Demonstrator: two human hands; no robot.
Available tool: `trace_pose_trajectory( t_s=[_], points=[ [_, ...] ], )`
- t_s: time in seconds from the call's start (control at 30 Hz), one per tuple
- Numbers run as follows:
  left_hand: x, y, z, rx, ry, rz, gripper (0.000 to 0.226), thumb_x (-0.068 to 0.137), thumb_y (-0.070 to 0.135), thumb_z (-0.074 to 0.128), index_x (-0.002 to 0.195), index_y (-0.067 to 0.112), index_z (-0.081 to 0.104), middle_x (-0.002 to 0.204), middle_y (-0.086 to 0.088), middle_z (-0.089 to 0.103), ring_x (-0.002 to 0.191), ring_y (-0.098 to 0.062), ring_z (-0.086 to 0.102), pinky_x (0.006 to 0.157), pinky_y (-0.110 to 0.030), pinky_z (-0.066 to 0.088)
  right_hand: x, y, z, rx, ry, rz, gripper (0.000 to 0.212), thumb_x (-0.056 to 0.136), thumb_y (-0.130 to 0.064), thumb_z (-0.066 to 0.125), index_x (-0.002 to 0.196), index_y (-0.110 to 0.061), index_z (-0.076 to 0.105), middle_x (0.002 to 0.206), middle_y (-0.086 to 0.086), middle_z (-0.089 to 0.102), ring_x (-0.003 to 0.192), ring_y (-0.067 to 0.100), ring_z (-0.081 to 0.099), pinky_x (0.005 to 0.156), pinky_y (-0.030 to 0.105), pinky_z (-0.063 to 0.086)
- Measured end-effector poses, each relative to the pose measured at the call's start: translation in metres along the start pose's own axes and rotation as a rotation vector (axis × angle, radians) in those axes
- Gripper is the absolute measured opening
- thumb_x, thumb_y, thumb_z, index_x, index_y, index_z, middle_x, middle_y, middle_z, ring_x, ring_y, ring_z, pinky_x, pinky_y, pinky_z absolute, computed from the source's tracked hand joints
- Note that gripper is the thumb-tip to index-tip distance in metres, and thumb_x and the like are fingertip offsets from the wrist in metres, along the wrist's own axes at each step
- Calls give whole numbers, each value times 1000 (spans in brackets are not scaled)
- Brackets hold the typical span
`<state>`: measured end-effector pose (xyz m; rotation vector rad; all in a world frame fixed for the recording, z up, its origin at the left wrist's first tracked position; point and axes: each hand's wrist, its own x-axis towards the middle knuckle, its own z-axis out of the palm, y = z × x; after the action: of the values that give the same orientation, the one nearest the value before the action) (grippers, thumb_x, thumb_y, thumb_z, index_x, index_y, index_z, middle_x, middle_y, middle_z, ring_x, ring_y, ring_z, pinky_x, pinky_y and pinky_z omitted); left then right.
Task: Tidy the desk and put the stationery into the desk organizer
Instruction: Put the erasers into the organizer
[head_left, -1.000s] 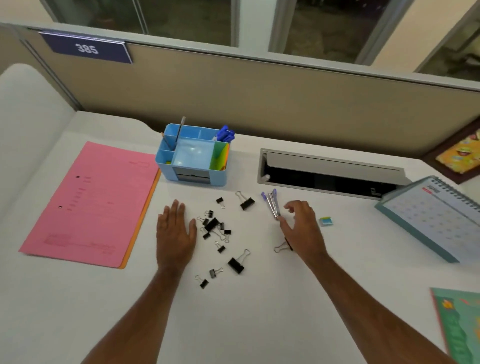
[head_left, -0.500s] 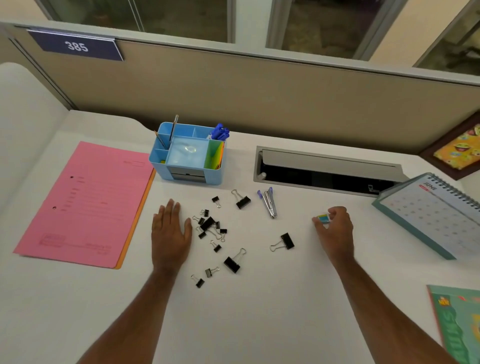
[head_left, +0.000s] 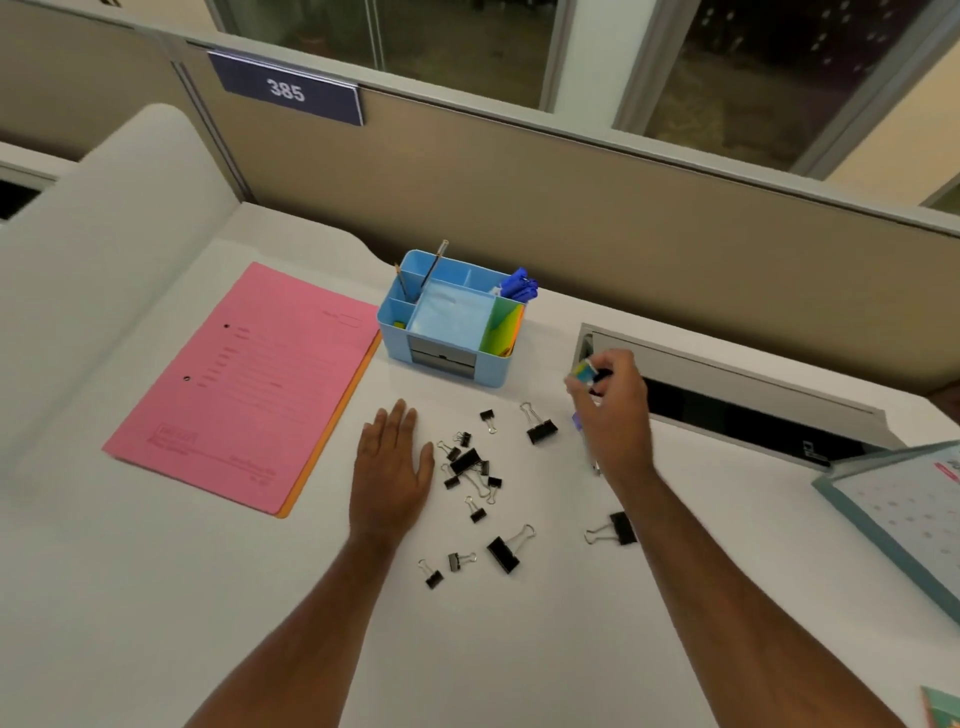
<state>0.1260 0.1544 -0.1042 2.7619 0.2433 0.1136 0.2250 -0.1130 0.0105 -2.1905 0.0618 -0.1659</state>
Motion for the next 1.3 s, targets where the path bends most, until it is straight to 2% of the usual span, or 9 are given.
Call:
trace_pose_trajectory(
  t_s=[0.1, 0.23, 0.33, 0.57, 0.73, 0.87, 0.97, 1.1, 1.3],
  points=[
    [0, 0, -1, 12, -6, -5, 62, 105, 45, 36, 159, 14, 32, 169, -3, 25, 157, -22, 18, 128, -42, 15, 24, -44, 41, -14, -73, -136, 35, 88, -27, 77, 114, -28, 53, 110, -11, 59, 94, 12, 56, 80, 31, 53],
    [0, 2, -2, 1, -18, -30, 61, 107, 45, 35, 161, 17, 28, 170, 0, 21, 158, -18, 13, 129, -40, 11, 49, -95, 92, 2, -151, -229, 42, 87, -29, 78, 123, -23, 55, 116, -6, 64, 108, 14, 58, 89, 35, 53],
    [0, 2, -2, -13, -31, -45, 62, 107, 48, 32, 162, 20, 24, 170, 1, 18, 158, -16, 8, 129, -39, 9, 57, -123, 124, -34, -225, -293, 44, 86, -27, 81, 122, -19, 57, 113, -3, 67, 107, 15, 61, 90, 35, 54],
    [-1, 1, 0, -21, -34, -48, 61, 108, 49, 29, 162, 20, 24, 170, 1, 18, 158, -16, 7, 130, -40, 9, 60, -133, 171, -171, -340, -342, 49, 85, -23, 82, 124, -21, 52, 119, 1, 67, 113, 19, 63, 89, 41, 59],
    [-1, 1, -1, -27, -24, -45, 60, 109, 47, 29, 162, 20, 24, 170, 1, 19, 158, -17, 9, 130, -40, 10, 64, -125, 180, -187, -368, -271, 47, 87, -23, 81, 126, -18, 54, 127, 3, 66, 121, 19, 62, 91, 33, 59],
    [-1, 0, -1, -29, -30, -46, 60, 109, 47, 28, 162, 20, 24, 170, 1, 19, 158, -17, 9, 130, -41, 10, 63, -124, 174, -159, -381, -272, 45, 88, -22, 79, 126, -17, 57, 133, 4, 66, 125, 19, 60, 94, 28, 54],
    [-1, 0, -2, -44, -33, -51, 59, 108, 45, 29, 162, 21, 24, 171, 1, 18, 159, -17, 8, 130, -41, 9, 56, -118, 153, -99, -333, -265, 37, 89, -19, 78, 122, -17, 61, 128, 0, 67, 117, 14, 61, 94, 29, 56],
    [-1, 1, -4, -54, -11, -36, 56, 107, 35, 36, 160, 18, 29, 170, 0, 22, 158, -18, 11, 129, -42, 12, 30, -80, 107, 19, -296, -217, 27, 92, -16, 74, 117, -19, 64, 120, -6, 62, 82, -1, 55, 72, 7, 46],
    [-1, -1, -3, -59, 11, -15, 56, 104, 27, 41, 158, 14, 36, 168, -3, 28, 157, -22, 19, 129, -42, 14, -36, 11, 35, 86, -184, 15, 16, 88, -15, 78, 96, -23, 67, 101, -8, 63, 69, 6, 50, 67, 13, 41]
  ],
)
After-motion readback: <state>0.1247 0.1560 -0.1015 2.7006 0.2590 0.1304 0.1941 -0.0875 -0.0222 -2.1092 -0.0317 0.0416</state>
